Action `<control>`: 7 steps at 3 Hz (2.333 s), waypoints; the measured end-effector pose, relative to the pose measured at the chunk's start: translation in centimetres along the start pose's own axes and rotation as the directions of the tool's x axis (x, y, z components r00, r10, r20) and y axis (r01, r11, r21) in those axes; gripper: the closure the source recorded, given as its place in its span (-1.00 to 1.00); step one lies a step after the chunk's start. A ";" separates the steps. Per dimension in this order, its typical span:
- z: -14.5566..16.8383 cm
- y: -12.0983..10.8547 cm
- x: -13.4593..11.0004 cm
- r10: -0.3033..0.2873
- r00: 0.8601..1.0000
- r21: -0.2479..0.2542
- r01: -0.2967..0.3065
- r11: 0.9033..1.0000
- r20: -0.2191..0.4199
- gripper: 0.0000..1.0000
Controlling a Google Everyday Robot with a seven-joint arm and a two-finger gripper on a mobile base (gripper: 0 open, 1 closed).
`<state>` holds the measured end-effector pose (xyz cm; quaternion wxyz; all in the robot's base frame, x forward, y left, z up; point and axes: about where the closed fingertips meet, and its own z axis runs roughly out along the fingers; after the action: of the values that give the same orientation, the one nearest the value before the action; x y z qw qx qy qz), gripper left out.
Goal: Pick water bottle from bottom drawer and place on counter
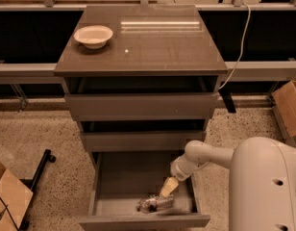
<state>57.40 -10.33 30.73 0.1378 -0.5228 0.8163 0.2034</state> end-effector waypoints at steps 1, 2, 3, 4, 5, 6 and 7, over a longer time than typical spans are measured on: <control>2.5 -0.7 0.6 0.018 0.998 -0.015 -0.017 1.000 0.053 -1.00; 5.6 -1.8 1.3 0.032 0.996 -0.037 -0.029 0.999 0.087 -1.00; 8.7 -2.6 2.5 0.045 0.994 -0.018 -0.043 0.999 0.099 -1.00; 9.0 -2.6 2.6 0.047 0.994 -0.018 -0.046 0.999 0.100 -1.00; 10.3 -2.7 2.9 0.032 0.996 0.011 -0.033 0.999 0.078 -1.00; 12.6 -3.4 3.7 0.017 0.999 0.047 -0.019 0.999 0.045 -1.00; 15.1 -3.9 5.3 0.021 1.000 0.051 -0.020 0.998 -0.011 -1.00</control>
Offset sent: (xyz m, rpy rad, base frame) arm 0.0287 0.0098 -0.1016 0.1456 0.0176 -0.0504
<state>58.91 -8.84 14.40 0.1445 -0.5118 0.8273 0.1808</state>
